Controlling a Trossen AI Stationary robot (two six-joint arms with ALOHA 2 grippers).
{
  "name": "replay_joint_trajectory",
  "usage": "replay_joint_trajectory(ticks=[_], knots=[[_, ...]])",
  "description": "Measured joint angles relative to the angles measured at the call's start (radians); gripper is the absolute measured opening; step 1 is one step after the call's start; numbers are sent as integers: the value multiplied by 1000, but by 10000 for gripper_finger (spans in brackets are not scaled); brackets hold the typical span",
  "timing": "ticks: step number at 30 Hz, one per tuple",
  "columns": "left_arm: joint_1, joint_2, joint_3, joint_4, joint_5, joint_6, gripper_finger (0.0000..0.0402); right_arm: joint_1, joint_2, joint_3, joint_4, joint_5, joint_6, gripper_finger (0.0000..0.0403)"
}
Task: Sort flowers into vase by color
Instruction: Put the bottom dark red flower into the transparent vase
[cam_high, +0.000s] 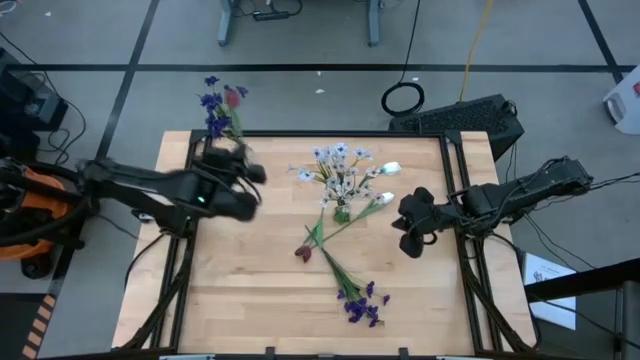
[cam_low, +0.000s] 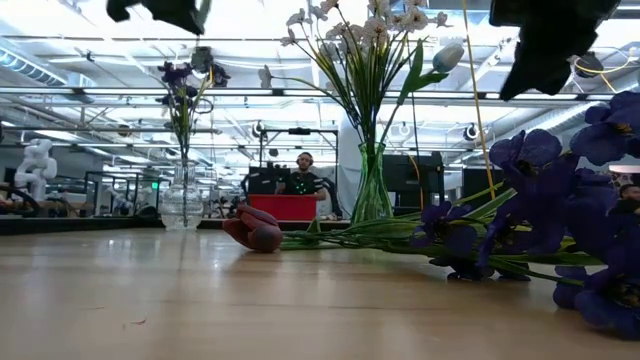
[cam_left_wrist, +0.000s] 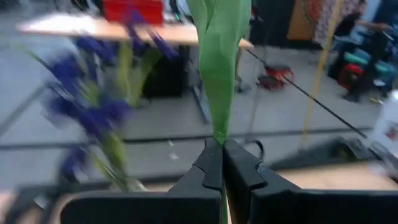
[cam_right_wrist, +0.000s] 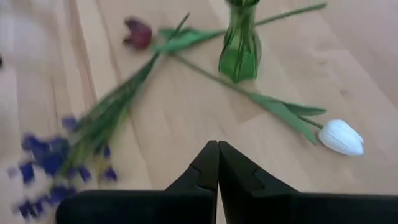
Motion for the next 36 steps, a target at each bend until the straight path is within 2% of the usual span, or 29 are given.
replay_joint_trajectory(ticks=[3,7,13,17,19,21,26,29,32,36], knots=[[37,-81,0,10,10,121,1,-4,2,0,39,43,61,0],[75,-142,-10,128,123,376,1,-4,3,0,84,120,122,0],[174,-172,-83,499,354,875,0,-4,3,0,133,162,212,0],[276,-207,-133,732,483,1090,0,-4,3,0,160,161,249,0],[340,-246,-158,817,545,1156,0,-4,3,0,165,161,256,0],[407,-299,-201,926,655,1208,0,-4,3,0,170,161,257,0],[602,-428,-382,1255,1083,1297,0,-4,4,0,174,161,254,0],[682,-455,-495,1401,1254,1345,0,-4,4,0,174,154,248,0],[709,-452,-565,1446,1297,1339,0,-4,4,0,174,154,246,0],[711,-434,-605,1333,1225,1340,7,-4,4,0,173,154,238,0]])
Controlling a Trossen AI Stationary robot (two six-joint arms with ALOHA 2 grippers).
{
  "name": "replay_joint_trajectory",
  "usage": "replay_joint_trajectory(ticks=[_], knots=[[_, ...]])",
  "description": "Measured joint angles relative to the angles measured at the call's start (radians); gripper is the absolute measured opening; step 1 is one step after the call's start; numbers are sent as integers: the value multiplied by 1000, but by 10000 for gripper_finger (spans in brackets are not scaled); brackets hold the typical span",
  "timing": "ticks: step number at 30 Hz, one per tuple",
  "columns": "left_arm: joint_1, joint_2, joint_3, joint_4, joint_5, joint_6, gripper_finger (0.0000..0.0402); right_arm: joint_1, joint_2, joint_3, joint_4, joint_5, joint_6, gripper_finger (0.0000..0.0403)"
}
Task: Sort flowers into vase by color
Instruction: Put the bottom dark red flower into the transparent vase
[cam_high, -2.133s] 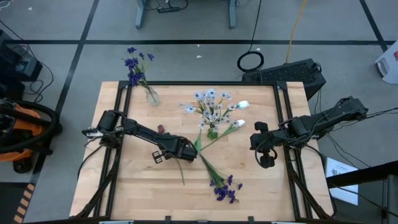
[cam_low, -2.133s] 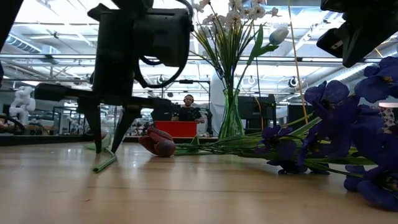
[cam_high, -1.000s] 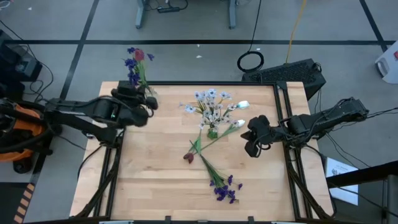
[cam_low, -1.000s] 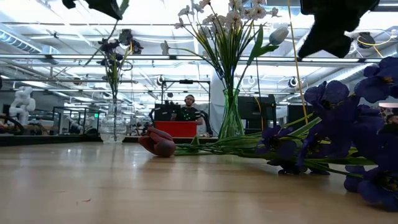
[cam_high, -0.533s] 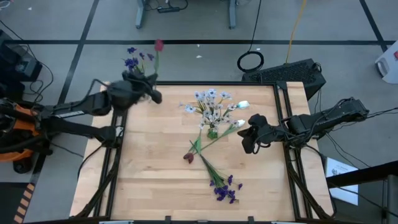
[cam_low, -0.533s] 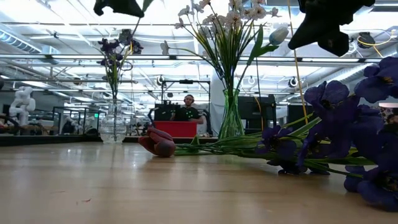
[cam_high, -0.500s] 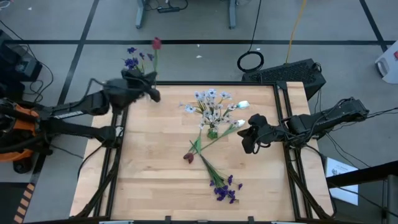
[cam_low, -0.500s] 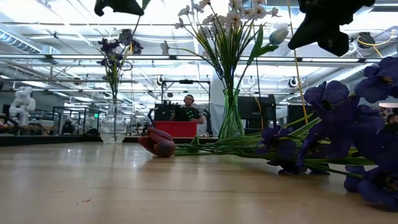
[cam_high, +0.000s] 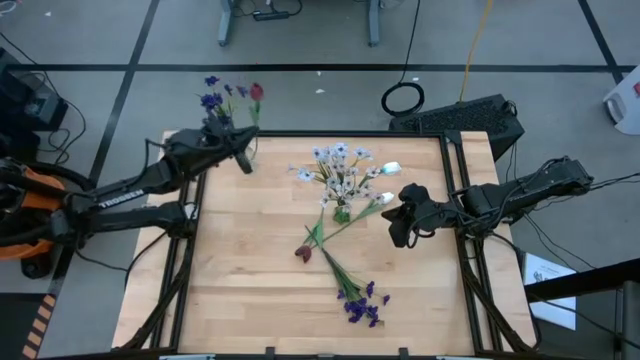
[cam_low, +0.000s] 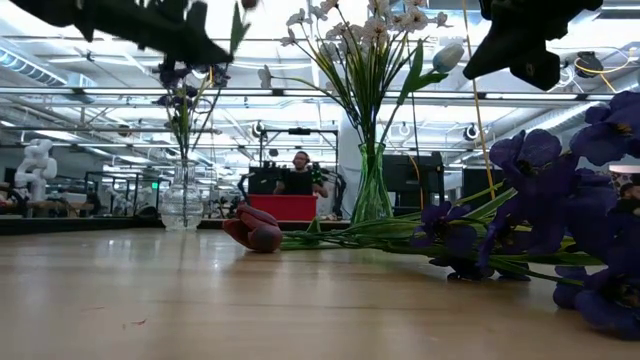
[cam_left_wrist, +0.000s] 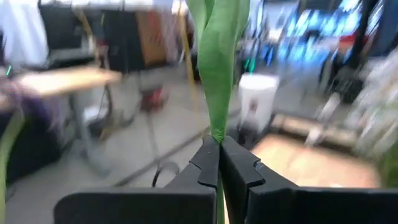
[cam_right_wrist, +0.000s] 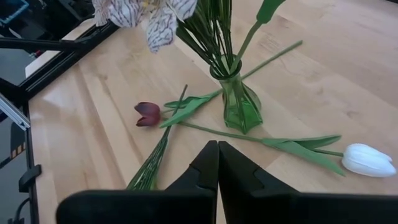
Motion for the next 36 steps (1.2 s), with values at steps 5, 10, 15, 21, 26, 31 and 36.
replay_joint_trajectory(ticks=[5,10,15,21,26,31,36], knots=[[0,38,-38,35,3,61,10,0,0,0,-4,0,-22,0],[-1,57,-50,151,43,203,11,0,0,0,-6,6,-27,0],[0,57,-50,232,-30,324,12,0,0,0,-6,7,-27,0],[13,57,-49,232,-90,345,12,0,0,0,-7,8,-23,0],[-42,47,-48,316,-89,239,12,0,0,0,-7,10,-26,0],[-153,41,-48,347,-87,261,7,0,0,0,-9,11,-27,0],[-264,42,-48,273,-80,259,5,0,0,0,-9,15,-53,0]])
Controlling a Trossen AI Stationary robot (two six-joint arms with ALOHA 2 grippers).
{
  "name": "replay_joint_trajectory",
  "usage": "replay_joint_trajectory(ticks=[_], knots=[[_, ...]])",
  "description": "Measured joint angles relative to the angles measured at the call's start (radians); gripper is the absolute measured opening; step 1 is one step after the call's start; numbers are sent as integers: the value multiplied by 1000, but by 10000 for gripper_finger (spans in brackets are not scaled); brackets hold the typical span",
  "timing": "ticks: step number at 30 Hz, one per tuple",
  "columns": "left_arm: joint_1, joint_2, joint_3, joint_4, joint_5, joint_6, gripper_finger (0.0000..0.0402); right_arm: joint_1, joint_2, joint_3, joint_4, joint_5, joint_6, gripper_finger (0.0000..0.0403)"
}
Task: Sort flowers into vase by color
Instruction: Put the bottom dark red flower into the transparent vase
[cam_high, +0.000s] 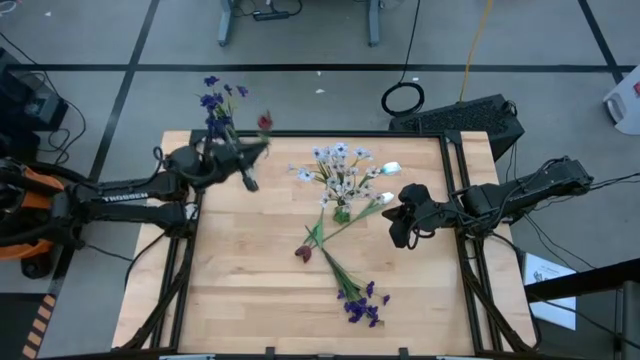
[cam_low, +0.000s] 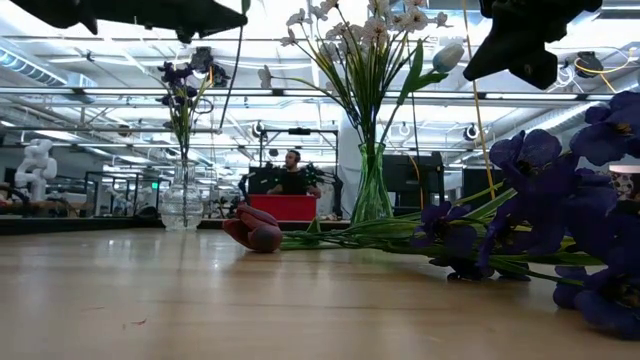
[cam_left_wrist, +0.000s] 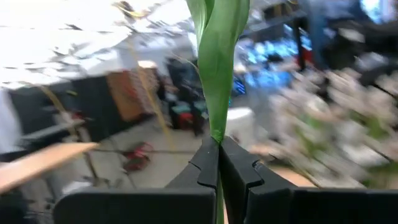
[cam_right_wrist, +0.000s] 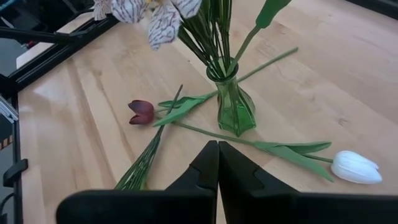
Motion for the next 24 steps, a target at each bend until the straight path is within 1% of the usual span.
replay_joint_trajectory(ticks=[2,4,6,10,13,17,20,22,24], knots=[[-42,7,0,-65,-4,-8,5,0,0,0,0,0,-14,0],[-79,18,0,-127,-54,-48,5,0,0,0,-1,0,-22,0],[-120,30,0,-166,-145,-78,4,0,0,0,-2,0,-23,0],[-205,55,0,-186,-380,-118,4,0,0,0,-4,0,-44,0],[-262,58,0,-252,-503,-166,4,0,0,0,-4,0,-49,0],[-313,58,0,-436,-589,-274,4,0,0,0,-6,0,-58,0],[-324,56,-2,-539,-615,-331,4,0,0,0,-6,0,-72,0],[-313,41,-19,-548,-616,-336,3,0,0,0,-7,0,-75,0],[-292,8,-61,-516,-618,-334,3,0,0,0,-7,0,-75,0]])
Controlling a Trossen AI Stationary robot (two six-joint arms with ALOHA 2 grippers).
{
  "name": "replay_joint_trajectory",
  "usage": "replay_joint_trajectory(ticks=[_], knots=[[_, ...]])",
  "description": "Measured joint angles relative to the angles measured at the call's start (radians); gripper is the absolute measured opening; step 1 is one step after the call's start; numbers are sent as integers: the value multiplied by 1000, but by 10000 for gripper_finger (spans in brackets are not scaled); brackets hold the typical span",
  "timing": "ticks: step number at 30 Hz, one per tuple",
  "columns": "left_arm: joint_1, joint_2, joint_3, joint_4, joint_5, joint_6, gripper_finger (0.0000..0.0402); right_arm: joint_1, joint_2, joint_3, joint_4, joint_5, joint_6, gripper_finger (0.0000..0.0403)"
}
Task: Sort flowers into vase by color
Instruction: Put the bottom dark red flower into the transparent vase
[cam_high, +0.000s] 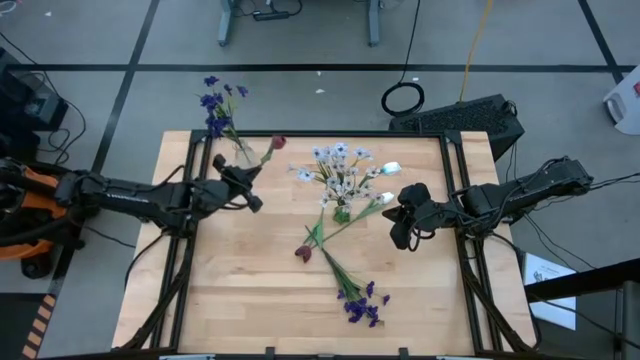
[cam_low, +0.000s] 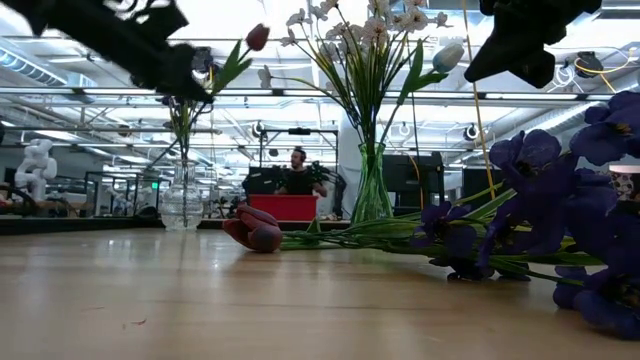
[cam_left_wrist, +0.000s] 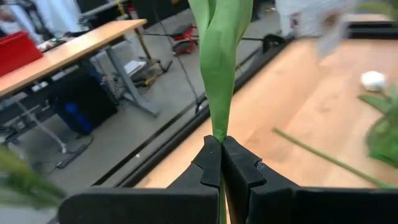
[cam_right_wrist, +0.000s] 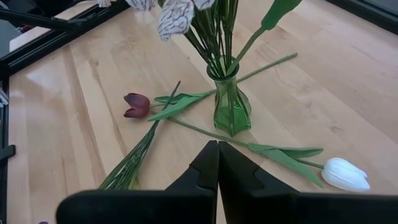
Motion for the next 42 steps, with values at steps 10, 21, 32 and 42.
replay_joint_trajectory(ticks=[10,21,32,42], knots=[[210,-225,-330,573,112,184,3,0,0,0,-4,-1,9,0],[457,-242,-303,812,304,365,3,-1,0,0,-2,20,39,0],[603,-239,-300,826,416,268,3,-3,1,0,-2,48,55,0],[610,-225,-299,869,452,264,3,-34,1,0,-5,47,50,0]])
